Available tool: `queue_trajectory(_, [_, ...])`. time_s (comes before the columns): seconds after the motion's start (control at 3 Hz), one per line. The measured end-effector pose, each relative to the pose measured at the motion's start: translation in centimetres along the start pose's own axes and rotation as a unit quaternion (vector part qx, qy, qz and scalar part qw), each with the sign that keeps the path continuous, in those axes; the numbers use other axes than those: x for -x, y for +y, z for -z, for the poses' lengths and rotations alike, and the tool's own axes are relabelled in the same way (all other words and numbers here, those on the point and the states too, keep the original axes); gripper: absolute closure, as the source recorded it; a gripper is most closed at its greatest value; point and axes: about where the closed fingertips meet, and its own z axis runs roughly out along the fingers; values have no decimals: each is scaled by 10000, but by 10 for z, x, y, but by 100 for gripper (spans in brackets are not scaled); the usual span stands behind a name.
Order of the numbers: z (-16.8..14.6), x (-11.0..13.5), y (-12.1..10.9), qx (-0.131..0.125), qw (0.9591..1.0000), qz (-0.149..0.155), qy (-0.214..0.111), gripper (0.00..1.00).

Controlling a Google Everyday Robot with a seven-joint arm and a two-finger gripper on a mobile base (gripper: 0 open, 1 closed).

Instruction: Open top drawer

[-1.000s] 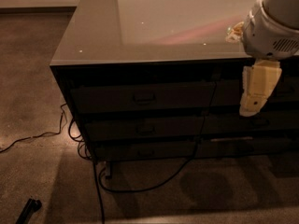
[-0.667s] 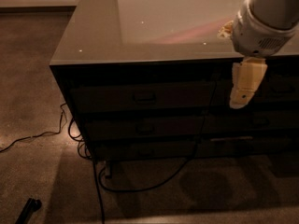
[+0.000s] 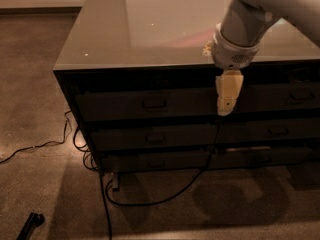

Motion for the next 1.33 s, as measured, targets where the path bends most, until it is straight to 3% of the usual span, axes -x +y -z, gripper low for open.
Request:
queue_trajectory(0.67, [-11,6,1,52,9999,122,-10,0])
queue_trajectory(1.33, [-98,18,21,705,9970,287,108,0])
